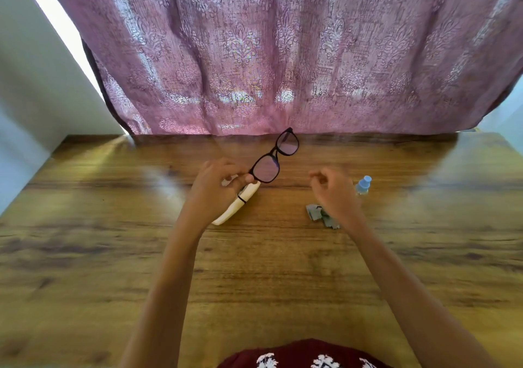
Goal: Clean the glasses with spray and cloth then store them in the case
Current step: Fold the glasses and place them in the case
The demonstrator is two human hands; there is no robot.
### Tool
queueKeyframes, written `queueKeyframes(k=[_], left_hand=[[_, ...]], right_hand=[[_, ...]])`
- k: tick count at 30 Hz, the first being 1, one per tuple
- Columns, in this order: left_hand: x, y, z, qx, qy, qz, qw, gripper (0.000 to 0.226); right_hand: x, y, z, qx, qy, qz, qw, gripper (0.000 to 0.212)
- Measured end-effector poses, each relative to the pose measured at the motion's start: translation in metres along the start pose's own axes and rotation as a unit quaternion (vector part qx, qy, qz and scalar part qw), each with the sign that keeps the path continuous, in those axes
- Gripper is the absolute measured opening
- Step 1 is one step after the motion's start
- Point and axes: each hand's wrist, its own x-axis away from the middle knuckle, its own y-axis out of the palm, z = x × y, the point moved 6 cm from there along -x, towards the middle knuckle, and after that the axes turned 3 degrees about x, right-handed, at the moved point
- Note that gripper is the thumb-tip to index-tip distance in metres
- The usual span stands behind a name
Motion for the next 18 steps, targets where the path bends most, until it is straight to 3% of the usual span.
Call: queueKeyframes(k=[2, 4, 6, 10, 12, 15, 18], left_hand=[[0.001, -0.001, 0.002, -0.027, -0.009, 0.021, 0.999, 0.016], [0.003, -0.003, 0.007, -0.064, 0.013, 0.042, 0.997, 0.015], [0.004, -0.005, 0.013, -0.096, 0.044, 0.055, 0.993, 0.022], [0.007, -0.005, 0.020, -0.156, 0.098, 0.074, 0.980, 0.036], [0.010, -0.001, 0.020, -0.199, 0.108, 0.075, 0.971, 0.030], [0.014, 0.007, 0.014, -0.255, 0.125, 0.084, 0.955, 0.013], [0.021, 0.012, 0.013, -0.258, 0.156, 0.104, 0.948, 0.021]], right_hand=[[-0.006, -0.011, 0.001, -0.149, 0.095, 0.004, 0.984, 0.024], [-0.007, -0.016, 0.001, -0.302, 0.176, -0.030, 0.936, 0.036], [-0.007, -0.022, -0.003, -0.362, 0.198, -0.060, 0.909, 0.043], [-0.004, -0.031, -0.010, -0.415, 0.197, -0.066, 0.886, 0.042], [-0.003, -0.032, -0.010, -0.421, 0.197, -0.066, 0.883, 0.037], [-0.003, -0.030, -0.008, -0.390, 0.192, -0.066, 0.898, 0.031], [-0.002, -0.026, -0.007, -0.374, 0.185, -0.067, 0.906, 0.029]])
